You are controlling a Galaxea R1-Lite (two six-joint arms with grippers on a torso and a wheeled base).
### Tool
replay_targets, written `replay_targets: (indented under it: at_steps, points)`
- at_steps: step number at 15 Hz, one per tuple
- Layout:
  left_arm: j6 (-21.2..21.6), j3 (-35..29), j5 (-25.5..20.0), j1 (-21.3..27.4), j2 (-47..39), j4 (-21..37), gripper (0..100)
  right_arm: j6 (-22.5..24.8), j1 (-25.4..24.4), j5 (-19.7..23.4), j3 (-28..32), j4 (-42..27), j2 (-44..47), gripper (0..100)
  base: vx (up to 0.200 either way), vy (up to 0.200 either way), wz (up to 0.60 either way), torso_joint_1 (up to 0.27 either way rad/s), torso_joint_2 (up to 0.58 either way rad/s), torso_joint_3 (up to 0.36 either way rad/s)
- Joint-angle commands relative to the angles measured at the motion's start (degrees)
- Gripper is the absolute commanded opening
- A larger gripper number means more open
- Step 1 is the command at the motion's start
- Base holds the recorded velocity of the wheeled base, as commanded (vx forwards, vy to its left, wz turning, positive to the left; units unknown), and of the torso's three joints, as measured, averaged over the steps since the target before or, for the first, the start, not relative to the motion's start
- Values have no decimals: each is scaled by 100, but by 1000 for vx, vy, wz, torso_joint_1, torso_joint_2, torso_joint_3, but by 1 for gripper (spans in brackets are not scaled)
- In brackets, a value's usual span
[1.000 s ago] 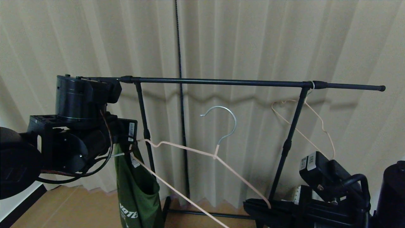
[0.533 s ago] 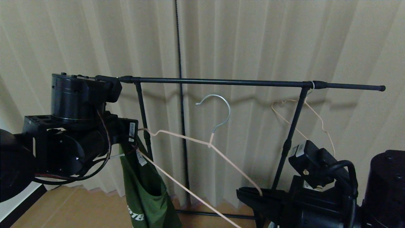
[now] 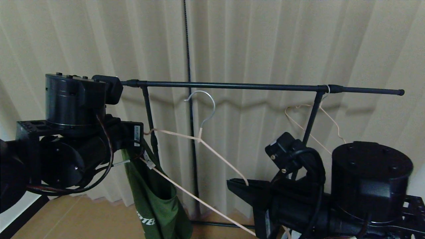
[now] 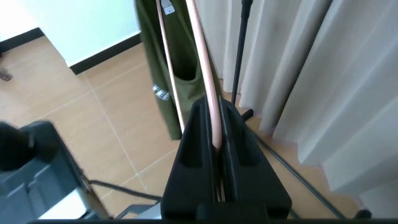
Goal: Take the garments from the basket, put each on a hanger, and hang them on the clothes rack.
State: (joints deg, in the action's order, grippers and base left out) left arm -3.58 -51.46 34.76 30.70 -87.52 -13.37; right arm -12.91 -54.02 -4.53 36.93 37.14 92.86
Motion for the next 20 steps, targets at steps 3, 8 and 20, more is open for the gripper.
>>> replay_targets:
  at_steps: [3,8,20]
  points:
    - [-11,4,-4,305,384,37,0,-238,49,-39,333,144,716,0,0,0,0,0,0,0]
    - [-2,74,-13,1184,648,80,0,-493,32,-118,544,153,901,0,0,0,0,0,0,0]
    - [965,742,-1823,1624,1518,54,0,-265,-65,-206,306,179,620,0,0,0,0,0,0,0]
